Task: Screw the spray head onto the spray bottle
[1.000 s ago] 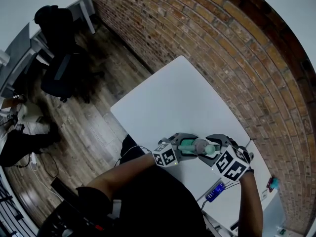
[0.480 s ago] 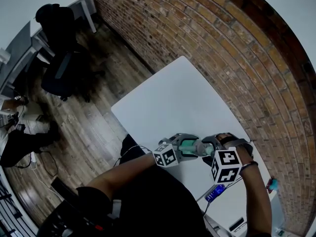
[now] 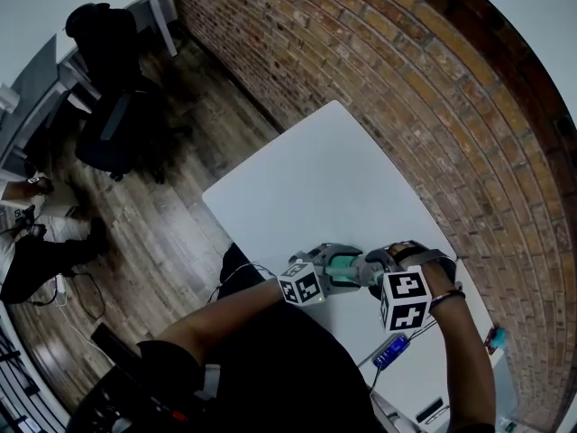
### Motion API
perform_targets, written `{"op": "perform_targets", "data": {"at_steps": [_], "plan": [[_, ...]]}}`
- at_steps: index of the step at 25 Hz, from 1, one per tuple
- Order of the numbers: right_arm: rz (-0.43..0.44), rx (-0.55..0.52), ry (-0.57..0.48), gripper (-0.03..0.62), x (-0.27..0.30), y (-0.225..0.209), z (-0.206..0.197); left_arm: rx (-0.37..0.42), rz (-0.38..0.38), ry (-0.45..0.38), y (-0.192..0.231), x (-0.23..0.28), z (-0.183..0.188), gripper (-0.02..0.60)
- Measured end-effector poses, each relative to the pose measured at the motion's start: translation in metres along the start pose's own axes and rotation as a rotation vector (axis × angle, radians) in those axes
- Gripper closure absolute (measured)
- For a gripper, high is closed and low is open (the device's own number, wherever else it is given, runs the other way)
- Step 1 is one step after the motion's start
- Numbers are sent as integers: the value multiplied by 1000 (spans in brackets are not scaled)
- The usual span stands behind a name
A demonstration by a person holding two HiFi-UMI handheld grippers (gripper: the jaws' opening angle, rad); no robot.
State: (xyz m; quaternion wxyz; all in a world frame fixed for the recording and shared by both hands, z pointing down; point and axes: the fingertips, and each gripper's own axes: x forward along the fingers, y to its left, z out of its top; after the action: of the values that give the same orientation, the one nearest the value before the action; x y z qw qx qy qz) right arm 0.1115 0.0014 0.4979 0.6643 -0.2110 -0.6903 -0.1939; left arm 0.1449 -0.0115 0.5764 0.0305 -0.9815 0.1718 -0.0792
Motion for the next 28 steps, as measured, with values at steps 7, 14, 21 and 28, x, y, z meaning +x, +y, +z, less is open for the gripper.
{"op": "perform_targets", "data": {"at_steps": [7,14,21,28], "plan": [[30,270,-100,333,0,-5,-1,1,2,-1,-1,0,0,244],[32,455,-196,333,-2,-8,0,-1,2,2,-1,-1,-1,244],[7,732,-284,332,-3,-13,-2,-4,-9,8,0,-2,0,244],[-47,853,-333,333,-4,-13,-1,-1,-45,14,-3,-4,-1,244]]}}
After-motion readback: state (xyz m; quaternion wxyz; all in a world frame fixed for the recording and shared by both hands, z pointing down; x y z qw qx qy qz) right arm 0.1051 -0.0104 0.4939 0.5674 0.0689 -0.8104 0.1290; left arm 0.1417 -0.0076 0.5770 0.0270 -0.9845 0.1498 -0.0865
